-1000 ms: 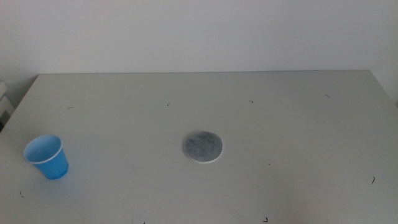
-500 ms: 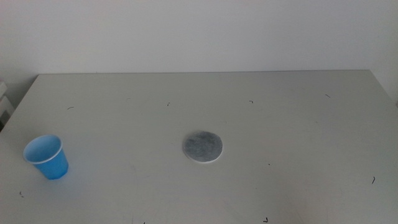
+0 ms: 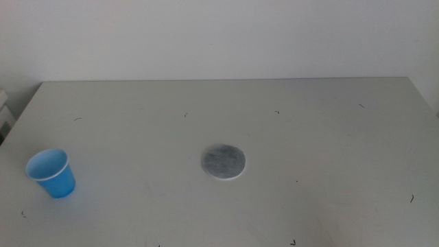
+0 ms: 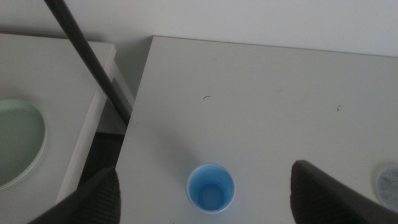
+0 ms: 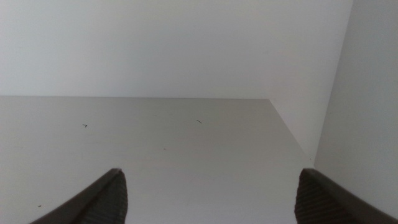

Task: Place an empty cup on a cup mat.

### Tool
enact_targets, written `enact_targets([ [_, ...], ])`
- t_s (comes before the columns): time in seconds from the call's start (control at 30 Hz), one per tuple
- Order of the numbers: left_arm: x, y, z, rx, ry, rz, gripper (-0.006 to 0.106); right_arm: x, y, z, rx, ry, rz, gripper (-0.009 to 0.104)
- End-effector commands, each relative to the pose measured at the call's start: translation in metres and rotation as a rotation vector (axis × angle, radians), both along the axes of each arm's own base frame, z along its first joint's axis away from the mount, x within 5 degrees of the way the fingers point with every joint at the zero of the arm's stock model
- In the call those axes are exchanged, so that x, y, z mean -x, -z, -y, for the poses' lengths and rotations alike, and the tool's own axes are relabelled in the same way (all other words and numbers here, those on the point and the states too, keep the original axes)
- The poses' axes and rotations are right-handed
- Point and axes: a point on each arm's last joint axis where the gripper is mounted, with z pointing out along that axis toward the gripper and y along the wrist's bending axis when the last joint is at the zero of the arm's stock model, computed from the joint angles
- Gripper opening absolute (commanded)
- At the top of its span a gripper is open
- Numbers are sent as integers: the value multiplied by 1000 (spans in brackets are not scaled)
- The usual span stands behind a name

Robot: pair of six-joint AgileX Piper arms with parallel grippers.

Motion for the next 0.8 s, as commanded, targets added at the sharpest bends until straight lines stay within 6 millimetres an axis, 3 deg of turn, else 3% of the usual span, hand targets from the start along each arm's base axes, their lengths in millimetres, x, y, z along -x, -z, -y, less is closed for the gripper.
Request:
enact_targets([
  [0.0, -5, -17, -4, -25, -34, 54, 105, 2, -12, 0, 23, -2, 108, 94],
  [0.17, -25, -17, -6, -49, -50, 14, 105, 2, -12, 0, 23, -2, 108, 94],
  [0.43, -56, 5, -4, -47, -46, -107, 105, 2, -12, 0, 23, -2, 108, 94],
  [0.77, -77, 27, -7, -1, -10, -231, 105, 2, -12, 0, 23, -2, 108, 94],
])
